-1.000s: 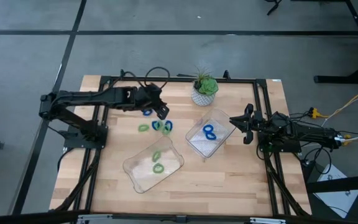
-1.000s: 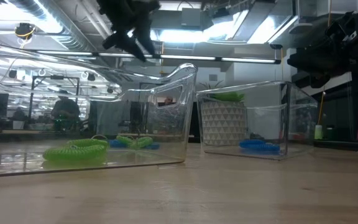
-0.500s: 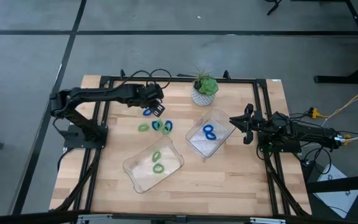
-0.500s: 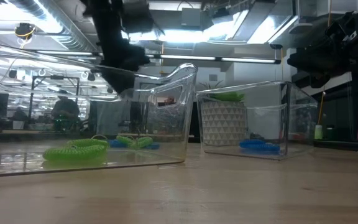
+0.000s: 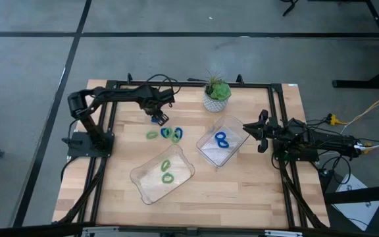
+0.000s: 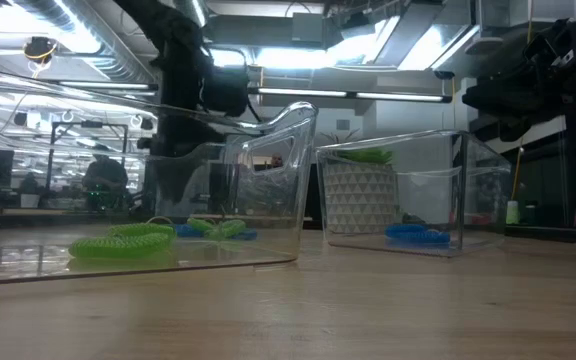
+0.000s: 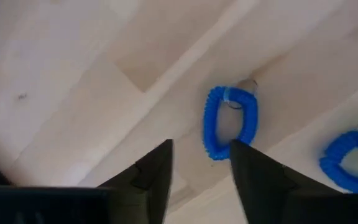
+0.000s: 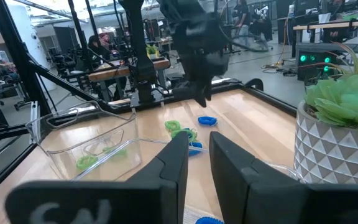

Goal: Sort spring keychains
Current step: Put the blue spring keychain into the top transparent bin

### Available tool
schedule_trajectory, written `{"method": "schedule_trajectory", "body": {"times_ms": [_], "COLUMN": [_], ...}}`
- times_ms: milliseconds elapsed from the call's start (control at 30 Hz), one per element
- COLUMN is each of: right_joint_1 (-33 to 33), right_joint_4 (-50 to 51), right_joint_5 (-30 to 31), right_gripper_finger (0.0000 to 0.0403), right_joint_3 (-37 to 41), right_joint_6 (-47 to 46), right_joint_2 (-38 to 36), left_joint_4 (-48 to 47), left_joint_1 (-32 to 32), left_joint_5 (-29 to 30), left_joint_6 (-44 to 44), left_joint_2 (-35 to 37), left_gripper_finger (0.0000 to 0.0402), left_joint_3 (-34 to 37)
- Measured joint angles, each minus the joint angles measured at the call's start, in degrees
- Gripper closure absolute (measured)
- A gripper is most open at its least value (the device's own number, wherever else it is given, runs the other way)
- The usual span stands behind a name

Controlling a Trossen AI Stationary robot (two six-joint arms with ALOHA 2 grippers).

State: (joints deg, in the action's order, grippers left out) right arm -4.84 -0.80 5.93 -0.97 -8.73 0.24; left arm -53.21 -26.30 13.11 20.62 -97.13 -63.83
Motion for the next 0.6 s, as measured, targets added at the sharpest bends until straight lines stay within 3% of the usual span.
{"method": "schedule_trajectory", "body": {"times_ms": [600], "right_joint_1": [0.0], "right_joint_4": [0.0], "right_joint_5": [0.0], "right_gripper_finger": [0.0336], "right_joint_3": [0.0], "right_joint_6": [0.0], "right_joint_2": [0.0], "left_joint_4": [3.3], "left_joint_1": [-2.1], "left_joint_5": [-2.2], "left_joint_6": [-6.0], "left_joint_2": [-9.8], "left_gripper_finger": [0.0239], "left_joint_3": [-0.3]}}
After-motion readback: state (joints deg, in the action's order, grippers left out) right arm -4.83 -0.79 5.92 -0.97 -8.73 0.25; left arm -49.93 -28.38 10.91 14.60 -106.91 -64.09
